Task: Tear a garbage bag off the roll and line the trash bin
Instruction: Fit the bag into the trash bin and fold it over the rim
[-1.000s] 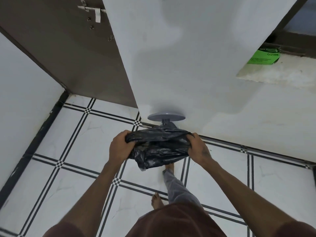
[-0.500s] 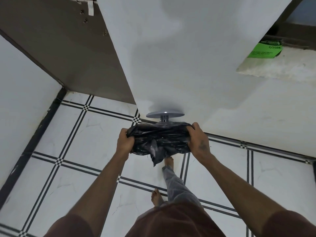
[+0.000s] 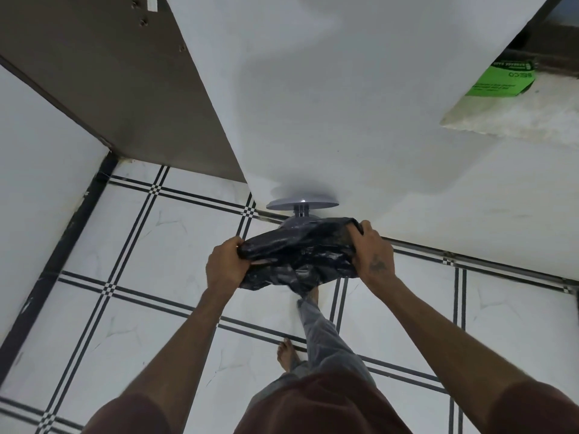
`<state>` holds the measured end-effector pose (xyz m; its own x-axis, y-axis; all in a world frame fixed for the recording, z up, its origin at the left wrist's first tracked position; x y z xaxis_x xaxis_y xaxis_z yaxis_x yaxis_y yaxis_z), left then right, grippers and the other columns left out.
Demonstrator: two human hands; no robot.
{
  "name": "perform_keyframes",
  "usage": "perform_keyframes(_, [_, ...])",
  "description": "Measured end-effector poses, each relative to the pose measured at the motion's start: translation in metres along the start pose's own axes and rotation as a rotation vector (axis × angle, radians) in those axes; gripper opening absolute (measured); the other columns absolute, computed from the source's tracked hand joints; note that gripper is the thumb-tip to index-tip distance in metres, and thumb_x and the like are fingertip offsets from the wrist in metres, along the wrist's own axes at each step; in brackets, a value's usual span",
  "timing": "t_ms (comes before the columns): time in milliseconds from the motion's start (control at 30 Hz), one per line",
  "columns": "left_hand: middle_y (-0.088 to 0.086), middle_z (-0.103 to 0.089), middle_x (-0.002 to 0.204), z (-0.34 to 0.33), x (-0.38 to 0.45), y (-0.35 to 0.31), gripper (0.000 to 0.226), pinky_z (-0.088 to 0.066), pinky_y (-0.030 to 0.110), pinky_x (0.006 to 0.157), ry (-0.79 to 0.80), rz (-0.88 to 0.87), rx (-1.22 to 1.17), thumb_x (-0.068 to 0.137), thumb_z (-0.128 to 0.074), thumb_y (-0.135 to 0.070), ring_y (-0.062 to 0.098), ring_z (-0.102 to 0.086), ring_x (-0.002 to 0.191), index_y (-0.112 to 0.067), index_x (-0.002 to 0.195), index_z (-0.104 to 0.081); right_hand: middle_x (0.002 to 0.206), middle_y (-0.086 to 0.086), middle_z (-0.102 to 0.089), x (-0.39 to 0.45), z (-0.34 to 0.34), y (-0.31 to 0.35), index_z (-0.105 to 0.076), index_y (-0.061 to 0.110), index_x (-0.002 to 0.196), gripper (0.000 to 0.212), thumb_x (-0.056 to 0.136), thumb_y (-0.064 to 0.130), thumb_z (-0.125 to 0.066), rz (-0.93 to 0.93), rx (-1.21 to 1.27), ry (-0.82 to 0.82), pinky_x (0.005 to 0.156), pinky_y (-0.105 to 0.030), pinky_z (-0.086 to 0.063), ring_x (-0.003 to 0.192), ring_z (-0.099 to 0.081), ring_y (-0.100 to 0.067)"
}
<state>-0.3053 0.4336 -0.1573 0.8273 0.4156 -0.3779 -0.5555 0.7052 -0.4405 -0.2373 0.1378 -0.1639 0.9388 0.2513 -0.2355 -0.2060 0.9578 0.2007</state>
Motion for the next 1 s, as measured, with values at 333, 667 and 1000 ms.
perform_keyframes(333, [-0.004, -0.068, 0.093, -0.025, 0.015, -0.003, 0.028, -0.051, 0.034, 0.075, 0.086, 0.065, -0.043, 0.081, -0.066, -0.017, 0.024, -0.064, 0.085, -0.026, 0.107, -0.059, 0.128, -0.011, -0.046, 0.015, -0.032, -0.006, -0.042, 0.016, 0.133, 0.061, 0.077, 0.010, -0.065, -0.054, 0.094, 0.069, 0.066, -0.037, -0.052, 0.100, -0.059, -0.030])
perform_keyframes(667, [0.000, -0.067, 0.087, -0.061, 0.047, -0.013, 0.017, -0.051, 0.038, 0.075, 0.175, 0.070, -0.187, 0.082, -0.068, -0.017, 0.026, -0.063, 0.083, -0.016, 0.095, -0.057, 0.133, -0.007, -0.051, 0.034, -0.058, -0.011, -0.057, 0.026, 0.133, 0.038, 0.096, 0.032, -0.054, 0.003, 0.249, 0.125, 0.088, -0.036, -0.052, 0.108, -0.061, -0.031])
perform_keyframes(1000, [0.008, -0.066, 0.074, -0.094, 0.094, 0.026, 0.020, -0.047, 0.033, 0.061, 0.089, 0.212, -0.017, 0.079, -0.056, -0.007, 0.032, -0.062, 0.071, -0.018, 0.095, -0.057, 0.098, -0.004, -0.054, 0.088, -0.108, -0.041, -0.048, 0.012, 0.104, 0.012, 0.093, 0.016, -0.050, -0.201, 0.231, 0.299, 0.068, -0.032, -0.033, 0.076, -0.049, -0.029])
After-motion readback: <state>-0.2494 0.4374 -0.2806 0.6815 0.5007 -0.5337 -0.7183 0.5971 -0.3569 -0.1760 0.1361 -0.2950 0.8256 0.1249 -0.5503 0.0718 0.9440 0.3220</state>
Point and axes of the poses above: each hand's wrist, its own x-axis towards the middle knuckle, its own z-axis out of the back of the hand, y = z × x, the point moved 4 cm from there along x, towards the middle knuckle
